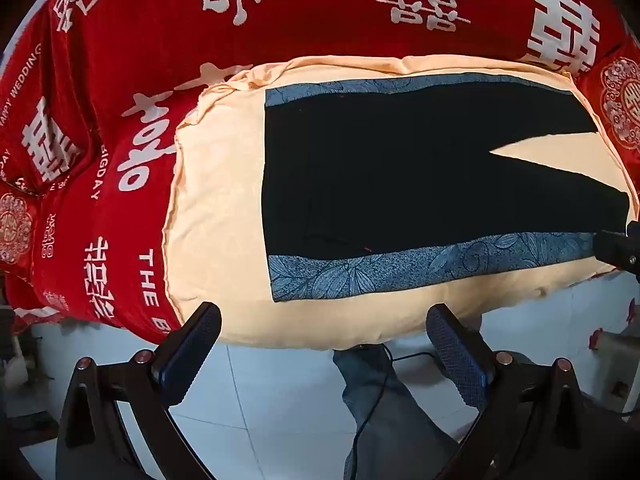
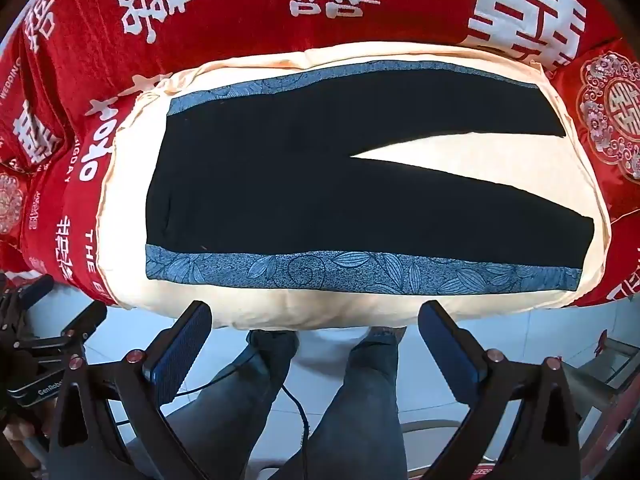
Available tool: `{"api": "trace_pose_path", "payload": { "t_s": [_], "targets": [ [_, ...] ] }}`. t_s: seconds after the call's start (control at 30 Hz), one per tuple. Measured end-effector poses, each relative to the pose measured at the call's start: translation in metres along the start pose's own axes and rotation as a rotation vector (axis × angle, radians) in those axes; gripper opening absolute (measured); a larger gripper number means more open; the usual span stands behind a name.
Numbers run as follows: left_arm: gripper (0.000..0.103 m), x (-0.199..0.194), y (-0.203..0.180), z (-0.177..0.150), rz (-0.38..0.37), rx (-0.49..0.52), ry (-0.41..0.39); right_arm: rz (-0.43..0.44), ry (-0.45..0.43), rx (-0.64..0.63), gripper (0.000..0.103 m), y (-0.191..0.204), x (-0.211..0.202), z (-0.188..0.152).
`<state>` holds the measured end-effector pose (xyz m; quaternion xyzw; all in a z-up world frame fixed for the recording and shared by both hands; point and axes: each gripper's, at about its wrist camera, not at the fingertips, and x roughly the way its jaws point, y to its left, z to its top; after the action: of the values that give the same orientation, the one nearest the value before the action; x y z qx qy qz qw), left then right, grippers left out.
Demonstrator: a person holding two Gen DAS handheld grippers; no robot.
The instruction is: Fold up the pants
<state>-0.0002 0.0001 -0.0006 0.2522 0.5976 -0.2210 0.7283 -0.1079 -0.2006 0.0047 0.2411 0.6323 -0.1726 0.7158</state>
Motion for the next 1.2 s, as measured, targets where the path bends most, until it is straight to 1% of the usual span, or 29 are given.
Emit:
{"api": "trace_pose_path", "payload": {
  "t_s": [0.13,0.17,0.2,0.23,0.27,0.3,0.4,0.5,0.57,0.7,0.87,1.2],
  "targets": [
    [0.103,0.003,-0.001,-0.001,-0.042,0.017,0.023,0.027,0.005,0.009,0.103,0.001,0.002,-0.001],
    [0.103,0.002,0.003,0.008,-0.048,0.022,0.049,0.03,0.007,0.002,0.103,0.002,0.003,0.0],
    [0.103,-0.001,0.005,0.013,-0.044,0.025,0.058,0.036,0.013,-0.001,0.103,0.004,0.005,0.001],
    [0.103,-0.002,0.005,0.012,-0.039,0.026,0.053,0.04,0.014,-0.006,0.103,0.004,0.003,-0.001],
    [0.103,-0.003,0.0,0.013,-0.017,0.028,0.053,0.054,0.018,-0.003,0.103,0.001,0.001,0.0],
    [0.103,-0.004,-0.002,0.011,-0.008,0.025,0.047,0.048,0.018,-0.004,0.103,0.002,0.001,-0.002],
    [0.103,-0.005,-0.008,0.004,-0.008,0.027,0.038,0.058,0.021,0.003,0.103,0.0,0.003,-0.003],
    [0.103,-0.008,-0.01,0.006,-0.002,0.037,0.026,0.068,0.033,0.005,0.103,-0.001,0.005,-0.005],
    [0.103,-0.011,-0.011,0.007,-0.008,0.039,0.011,0.052,0.039,-0.007,0.103,0.001,0.005,-0.006],
    [0.103,-0.015,-0.015,0.01,-0.022,0.054,0.007,0.036,0.032,-0.028,0.103,0.006,0.001,-0.004],
    [0.103,-0.019,-0.025,0.012,0.012,0.101,-0.006,0.027,0.031,-0.029,0.103,0.006,-0.001,-0.004],
    [0.103,-0.026,-0.028,0.014,0.026,0.114,-0.034,0.009,0.021,-0.013,0.103,0.002,-0.006,-0.005]
  ]
}}
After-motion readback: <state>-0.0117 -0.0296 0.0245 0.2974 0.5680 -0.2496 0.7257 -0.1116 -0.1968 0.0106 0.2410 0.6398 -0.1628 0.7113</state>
